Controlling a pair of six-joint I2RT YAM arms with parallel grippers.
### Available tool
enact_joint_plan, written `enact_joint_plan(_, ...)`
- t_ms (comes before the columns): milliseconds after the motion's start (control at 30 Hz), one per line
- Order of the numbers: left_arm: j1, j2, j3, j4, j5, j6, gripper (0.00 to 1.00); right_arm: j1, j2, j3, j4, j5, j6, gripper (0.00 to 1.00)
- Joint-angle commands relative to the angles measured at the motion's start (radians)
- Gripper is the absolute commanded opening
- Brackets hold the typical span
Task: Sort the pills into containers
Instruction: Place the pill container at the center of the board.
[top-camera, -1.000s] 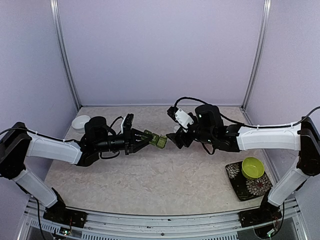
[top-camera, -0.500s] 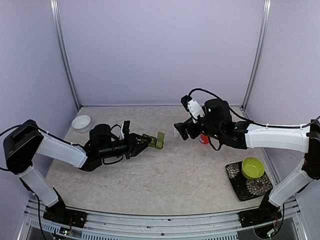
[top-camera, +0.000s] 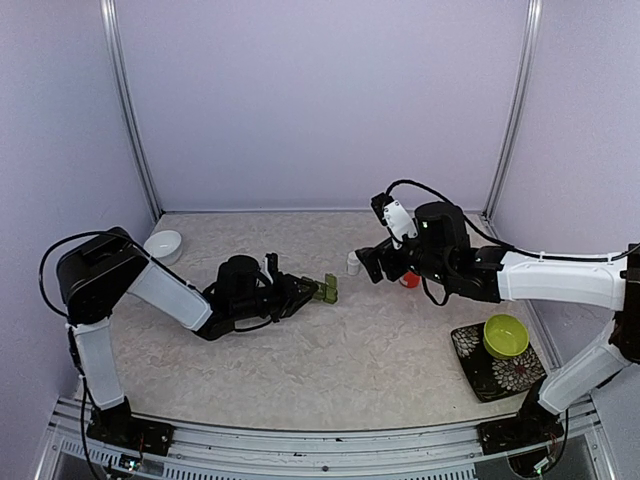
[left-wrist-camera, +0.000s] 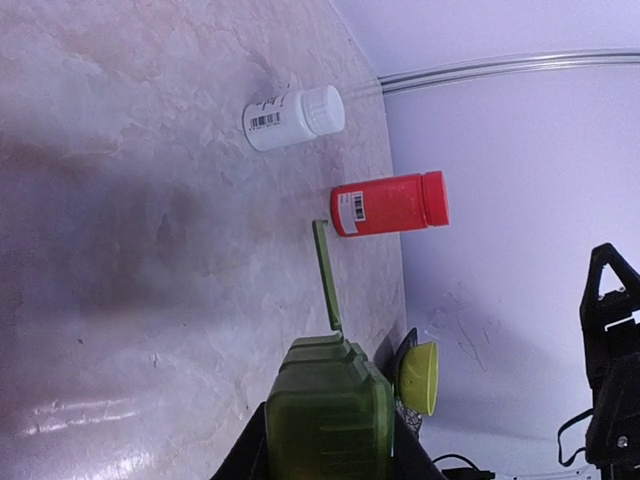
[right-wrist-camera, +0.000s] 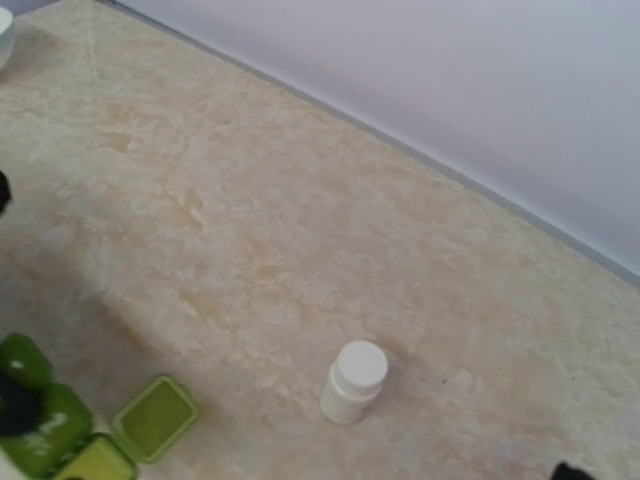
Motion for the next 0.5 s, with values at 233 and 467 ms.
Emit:
enact_joint_plan(233,-0.029,0.154,0.16,-0.068,-0.088,0.052,0.29,-0.006,-0.025,-0.031,0.009,0.02,0.026,1.0)
enact_joint_plan(467,-0.043,0.176,0.224,-0.147,-0.128,0.095,0.31,-0.005,-0.024,-0.031,0.013,0.021,0.024,1.0)
